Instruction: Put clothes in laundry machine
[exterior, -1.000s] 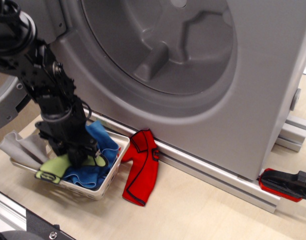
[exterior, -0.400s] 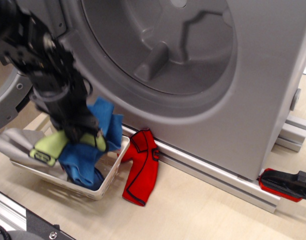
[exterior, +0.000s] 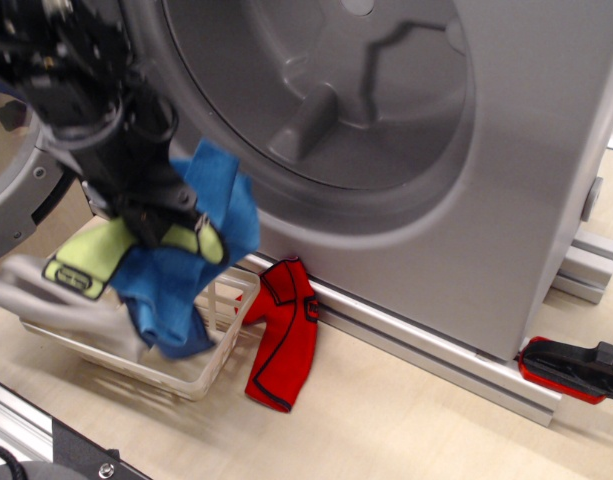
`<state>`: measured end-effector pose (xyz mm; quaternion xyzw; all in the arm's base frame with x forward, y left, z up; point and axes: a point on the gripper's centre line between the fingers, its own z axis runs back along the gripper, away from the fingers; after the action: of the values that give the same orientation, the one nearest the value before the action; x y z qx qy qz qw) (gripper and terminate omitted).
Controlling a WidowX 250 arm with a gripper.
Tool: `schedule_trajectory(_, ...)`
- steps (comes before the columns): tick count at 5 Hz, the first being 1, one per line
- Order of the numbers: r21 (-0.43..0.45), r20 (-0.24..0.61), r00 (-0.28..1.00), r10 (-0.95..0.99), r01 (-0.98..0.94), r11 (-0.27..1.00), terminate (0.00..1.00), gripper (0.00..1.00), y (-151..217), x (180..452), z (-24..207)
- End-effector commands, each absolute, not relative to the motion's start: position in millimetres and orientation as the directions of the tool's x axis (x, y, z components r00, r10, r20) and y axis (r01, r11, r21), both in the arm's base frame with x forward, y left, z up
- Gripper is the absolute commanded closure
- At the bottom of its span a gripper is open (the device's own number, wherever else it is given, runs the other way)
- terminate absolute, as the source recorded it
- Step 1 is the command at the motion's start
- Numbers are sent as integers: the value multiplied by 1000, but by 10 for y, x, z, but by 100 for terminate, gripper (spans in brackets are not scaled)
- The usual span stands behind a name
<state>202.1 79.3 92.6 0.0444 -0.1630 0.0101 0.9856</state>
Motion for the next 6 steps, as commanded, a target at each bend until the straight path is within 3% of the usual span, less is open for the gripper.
schedule_trajectory(1,73,479,877,-24,-13,997,0,100,538,2282,1422)
schedule_trajectory(2,66,529,847,-39,5,998,0,100,407,2522,1511)
schedule_trajectory(6,65,623,782,-28,-17,998,0,100,453,3333,1333)
